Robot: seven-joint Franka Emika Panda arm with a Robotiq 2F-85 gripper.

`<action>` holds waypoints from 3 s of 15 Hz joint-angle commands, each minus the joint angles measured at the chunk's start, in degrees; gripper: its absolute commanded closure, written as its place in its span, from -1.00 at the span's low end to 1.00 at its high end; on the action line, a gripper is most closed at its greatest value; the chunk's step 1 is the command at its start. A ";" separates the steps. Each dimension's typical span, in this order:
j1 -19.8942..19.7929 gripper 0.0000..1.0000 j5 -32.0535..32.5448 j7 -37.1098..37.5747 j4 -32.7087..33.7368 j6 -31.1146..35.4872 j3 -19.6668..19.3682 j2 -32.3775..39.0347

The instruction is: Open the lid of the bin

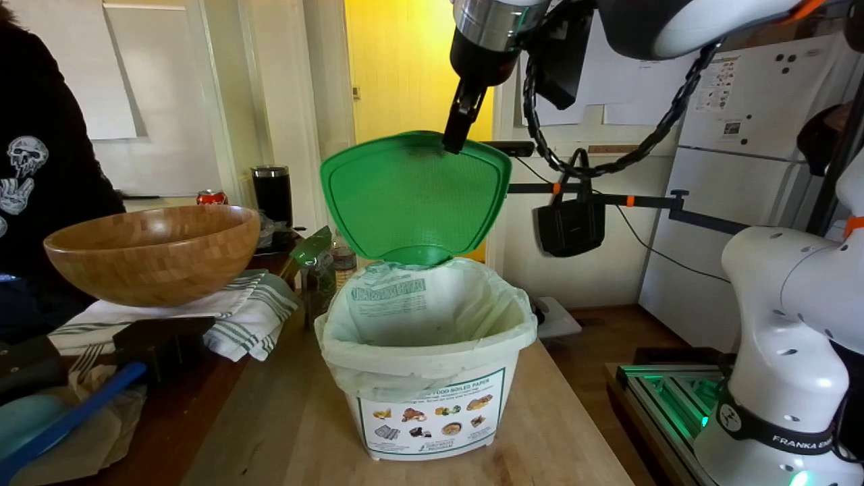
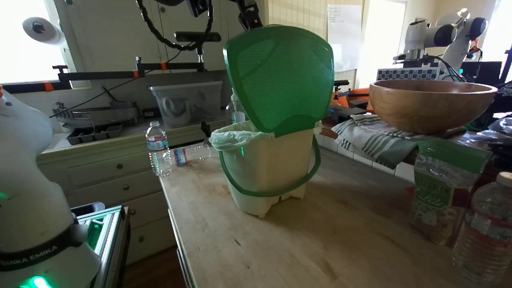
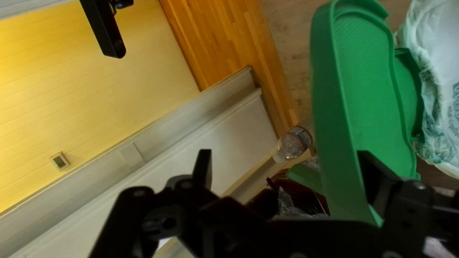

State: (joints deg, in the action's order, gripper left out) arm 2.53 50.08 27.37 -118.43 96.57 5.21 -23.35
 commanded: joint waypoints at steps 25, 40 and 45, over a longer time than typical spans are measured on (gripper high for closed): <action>1.91 -1.00 -15.85 0.70 -9.27 8.25 2.19 -11.76; -0.46 -1.00 -28.42 -18.08 -20.50 8.73 -5.12 -27.82; -2.63 -1.00 -27.93 -17.54 -18.23 7.44 -3.25 -26.07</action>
State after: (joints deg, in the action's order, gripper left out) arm 1.74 23.30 10.85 -136.70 103.61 0.86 -49.45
